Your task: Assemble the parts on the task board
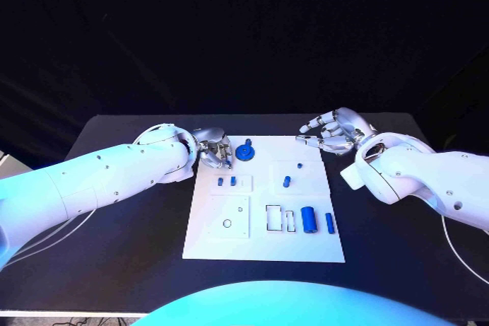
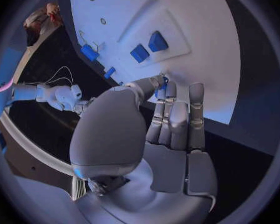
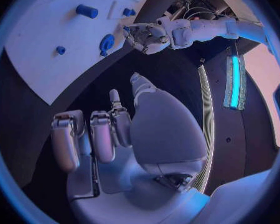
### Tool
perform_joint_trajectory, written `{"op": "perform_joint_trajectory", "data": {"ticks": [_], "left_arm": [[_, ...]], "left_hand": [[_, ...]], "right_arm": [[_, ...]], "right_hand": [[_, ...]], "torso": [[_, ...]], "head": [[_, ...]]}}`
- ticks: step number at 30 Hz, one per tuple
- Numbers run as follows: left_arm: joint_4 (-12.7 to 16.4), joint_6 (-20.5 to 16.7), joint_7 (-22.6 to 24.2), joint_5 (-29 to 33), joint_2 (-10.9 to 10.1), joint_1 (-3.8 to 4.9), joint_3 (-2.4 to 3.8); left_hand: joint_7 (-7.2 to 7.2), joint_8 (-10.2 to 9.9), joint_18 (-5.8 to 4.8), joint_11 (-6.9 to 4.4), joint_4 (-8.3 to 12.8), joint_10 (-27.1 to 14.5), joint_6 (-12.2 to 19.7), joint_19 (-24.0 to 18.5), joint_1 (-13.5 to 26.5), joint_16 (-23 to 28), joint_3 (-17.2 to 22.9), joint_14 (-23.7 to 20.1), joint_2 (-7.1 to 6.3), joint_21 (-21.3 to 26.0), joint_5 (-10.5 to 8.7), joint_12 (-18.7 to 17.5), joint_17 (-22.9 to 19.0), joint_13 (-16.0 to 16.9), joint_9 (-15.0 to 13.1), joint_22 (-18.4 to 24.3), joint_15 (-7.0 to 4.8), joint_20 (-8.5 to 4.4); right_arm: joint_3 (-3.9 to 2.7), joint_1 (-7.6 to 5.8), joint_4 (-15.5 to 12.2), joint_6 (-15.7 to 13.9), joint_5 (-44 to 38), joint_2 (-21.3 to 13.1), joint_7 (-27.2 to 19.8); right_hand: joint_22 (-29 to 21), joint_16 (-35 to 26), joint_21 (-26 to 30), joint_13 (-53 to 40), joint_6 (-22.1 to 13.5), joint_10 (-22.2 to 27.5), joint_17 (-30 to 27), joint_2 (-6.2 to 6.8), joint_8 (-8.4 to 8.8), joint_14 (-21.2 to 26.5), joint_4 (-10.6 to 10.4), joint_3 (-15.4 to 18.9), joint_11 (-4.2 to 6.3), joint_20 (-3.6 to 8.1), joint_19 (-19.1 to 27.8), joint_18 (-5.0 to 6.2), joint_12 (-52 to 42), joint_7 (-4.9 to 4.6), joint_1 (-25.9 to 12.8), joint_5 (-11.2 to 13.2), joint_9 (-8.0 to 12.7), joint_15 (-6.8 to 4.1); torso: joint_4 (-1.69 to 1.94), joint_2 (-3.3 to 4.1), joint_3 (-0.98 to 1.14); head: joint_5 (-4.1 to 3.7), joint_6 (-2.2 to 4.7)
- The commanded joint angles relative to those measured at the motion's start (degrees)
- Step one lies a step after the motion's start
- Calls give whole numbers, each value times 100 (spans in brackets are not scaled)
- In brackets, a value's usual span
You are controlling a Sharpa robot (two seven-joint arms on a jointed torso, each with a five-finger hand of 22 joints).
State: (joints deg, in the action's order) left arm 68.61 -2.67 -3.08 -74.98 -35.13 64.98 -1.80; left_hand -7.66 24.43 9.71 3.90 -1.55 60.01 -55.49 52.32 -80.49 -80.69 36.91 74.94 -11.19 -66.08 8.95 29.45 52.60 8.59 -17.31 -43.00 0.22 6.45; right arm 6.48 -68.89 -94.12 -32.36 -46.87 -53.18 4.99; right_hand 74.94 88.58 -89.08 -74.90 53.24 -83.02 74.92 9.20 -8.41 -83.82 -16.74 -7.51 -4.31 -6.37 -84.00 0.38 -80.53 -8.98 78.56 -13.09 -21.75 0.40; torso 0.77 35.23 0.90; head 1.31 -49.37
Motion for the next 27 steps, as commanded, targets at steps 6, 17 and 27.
{"op": "perform_joint_trajectory", "data": {"ticks": [6, 17, 27], "left_arm": [[16, 219, -50, -51, 43, 2, -12], [35, 296, -62, -8, 40, 2, -26], [29, 342, -113, -75, 58, 2, -28]], "left_hand": [[-5, -4, 52, 6, 36, 60, -52, 34, 27, -8, -3, 11, -4, -26, 35, -42, -5, -10, -51, -2, 8, -8], [-5, -7, 53, 5, 42, 70, -62, 26, 29, -7, -2, 10, -1, -23, 34, -48, -10, -9, -53, 6, 8, -8], [-4, -11, 52, 4, 52, 86, -76, 30, 33, -11, -3, 14, 1, -28, 32, -57, 0, -9, -57, -1, 6, -8]], "right_arm": [[-1, 4, -3, 32, -27, 6, -48], [-1, 4, 2, 31, -27, 8, -50], [-1, 6, 4, 33, -27, 10, -52]], "right_hand": [[1466, -18, -8, -757, -40, 27, 1109, -47, -11, -524, 22, -10, 10, 35, -560, -17, 0, -3, 17, -34, 8, -39], [1466, -18, -8, -757, -40, 27, 1109, -47, -11, -524, 22, -10, 10, 35, -560, -17, 0, -3, 17, -34, 8, -39], [1466, -18, -8, -757, -40, 27, 1109, -47, -11, -524, 22, -10, 10, 35, -560, -17, 0, -3, 17, -34, 8, -39]], "torso": [[0, -4, -1], [5, -5, -3], [1, -3, -1]], "head": [[-1, -8], [-5, -9], [1, -15]]}}
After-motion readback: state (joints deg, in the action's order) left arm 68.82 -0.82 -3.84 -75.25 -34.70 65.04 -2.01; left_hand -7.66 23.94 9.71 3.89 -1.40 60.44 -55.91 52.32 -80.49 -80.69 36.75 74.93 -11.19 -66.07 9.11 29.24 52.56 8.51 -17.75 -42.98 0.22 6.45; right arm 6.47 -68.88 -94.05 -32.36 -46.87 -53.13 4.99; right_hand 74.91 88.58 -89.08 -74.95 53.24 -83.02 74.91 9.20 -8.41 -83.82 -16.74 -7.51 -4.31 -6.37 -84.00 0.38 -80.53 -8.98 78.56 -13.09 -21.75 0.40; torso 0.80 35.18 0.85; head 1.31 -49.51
